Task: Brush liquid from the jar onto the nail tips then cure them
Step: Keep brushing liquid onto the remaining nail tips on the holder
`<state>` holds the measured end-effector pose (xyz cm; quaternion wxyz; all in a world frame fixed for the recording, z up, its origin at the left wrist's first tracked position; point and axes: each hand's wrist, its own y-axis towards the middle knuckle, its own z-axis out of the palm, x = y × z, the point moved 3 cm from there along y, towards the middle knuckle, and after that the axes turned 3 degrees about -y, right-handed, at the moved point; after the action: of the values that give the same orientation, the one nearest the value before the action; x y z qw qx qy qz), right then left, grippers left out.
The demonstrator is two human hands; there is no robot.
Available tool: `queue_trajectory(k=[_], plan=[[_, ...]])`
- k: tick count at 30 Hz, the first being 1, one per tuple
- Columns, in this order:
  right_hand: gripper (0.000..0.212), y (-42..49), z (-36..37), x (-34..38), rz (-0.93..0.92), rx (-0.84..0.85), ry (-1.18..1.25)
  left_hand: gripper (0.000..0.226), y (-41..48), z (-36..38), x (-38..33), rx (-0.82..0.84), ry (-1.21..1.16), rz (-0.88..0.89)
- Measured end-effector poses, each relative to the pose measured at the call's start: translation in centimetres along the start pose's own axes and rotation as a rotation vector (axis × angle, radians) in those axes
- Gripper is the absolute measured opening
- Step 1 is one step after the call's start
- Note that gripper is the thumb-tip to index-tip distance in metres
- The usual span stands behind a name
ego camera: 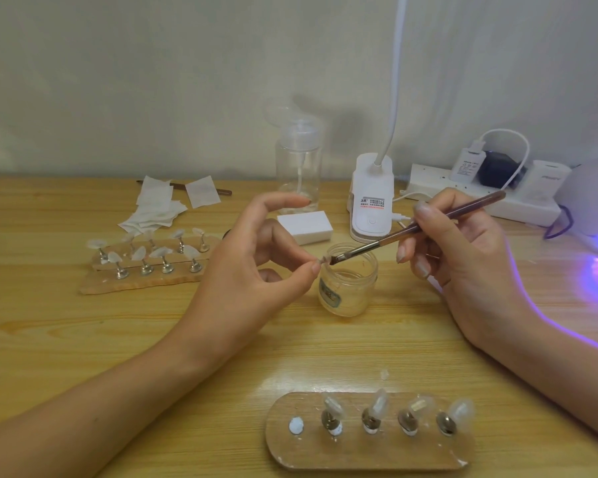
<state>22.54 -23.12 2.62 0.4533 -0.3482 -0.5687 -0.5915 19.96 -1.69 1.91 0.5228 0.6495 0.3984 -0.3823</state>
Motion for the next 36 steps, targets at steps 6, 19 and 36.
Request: queue_trajectory(k=[6, 19, 36], plan=[[0.020, 0.00, 0.02, 0.15, -0.010, 0.007, 0.035, 0.055, 0.13, -0.02, 0.22, 0.014, -0.010, 0.026], [0.020, 0.06, -0.14, 0.00, 0.029, -0.054, 0.018, 0.051, 0.10, -0.01, 0.19, 0.021, -0.020, 0.067], [0.020, 0.07, -0.27, 0.02, 0.047, -0.049, 0.008, 0.048, 0.20, -0.06, 0.22, 0.034, 0.012, 0.109]])
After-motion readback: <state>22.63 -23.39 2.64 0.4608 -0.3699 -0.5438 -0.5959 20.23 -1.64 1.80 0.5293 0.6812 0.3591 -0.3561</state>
